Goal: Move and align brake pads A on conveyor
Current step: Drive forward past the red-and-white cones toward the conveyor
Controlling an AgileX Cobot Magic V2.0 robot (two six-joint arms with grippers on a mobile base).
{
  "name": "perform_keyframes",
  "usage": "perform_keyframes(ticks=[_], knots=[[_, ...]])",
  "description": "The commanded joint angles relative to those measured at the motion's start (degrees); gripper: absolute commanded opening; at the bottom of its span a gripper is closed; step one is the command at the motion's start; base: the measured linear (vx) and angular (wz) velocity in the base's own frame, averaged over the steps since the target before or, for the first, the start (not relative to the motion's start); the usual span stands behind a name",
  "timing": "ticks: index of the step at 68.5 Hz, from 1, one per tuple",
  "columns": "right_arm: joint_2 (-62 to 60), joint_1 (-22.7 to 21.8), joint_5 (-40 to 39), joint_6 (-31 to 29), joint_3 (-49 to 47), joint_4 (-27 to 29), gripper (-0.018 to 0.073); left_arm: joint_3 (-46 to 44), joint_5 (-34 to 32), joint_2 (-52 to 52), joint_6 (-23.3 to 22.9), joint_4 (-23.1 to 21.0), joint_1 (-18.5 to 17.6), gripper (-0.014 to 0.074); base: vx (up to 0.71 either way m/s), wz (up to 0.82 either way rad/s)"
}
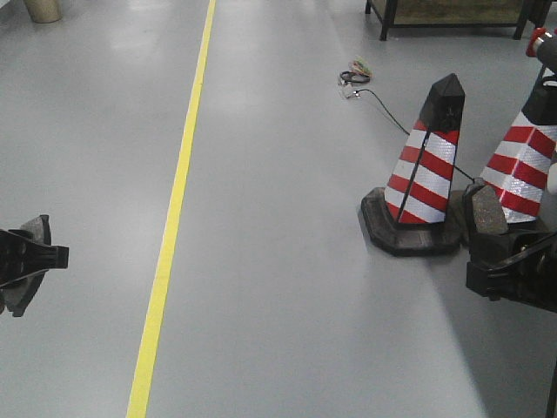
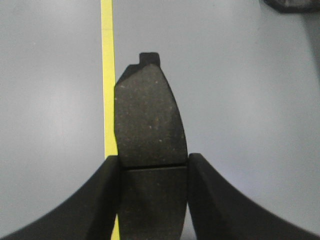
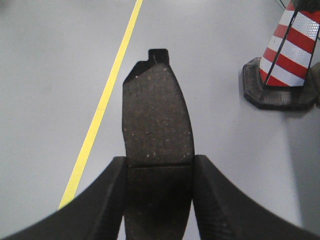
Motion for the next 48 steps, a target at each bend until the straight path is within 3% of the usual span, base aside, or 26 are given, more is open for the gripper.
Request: perform_keyframes(ticks=[1, 48], knots=[[-0.57, -0.18, -5.33, -0.24, -1.71, -0.57, 0.0096, -1.60, -3.63, -1.37, -0.59, 0.00, -0.25, 0.0076, 0.52, -0.01], [-0.57, -0.18, -5.33, -0.24, -1.71, -0.57, 0.0096, -1.60, -3.63, -1.37, -0.59, 0.00, -0.25, 0.0076, 0.51, -0.06]])
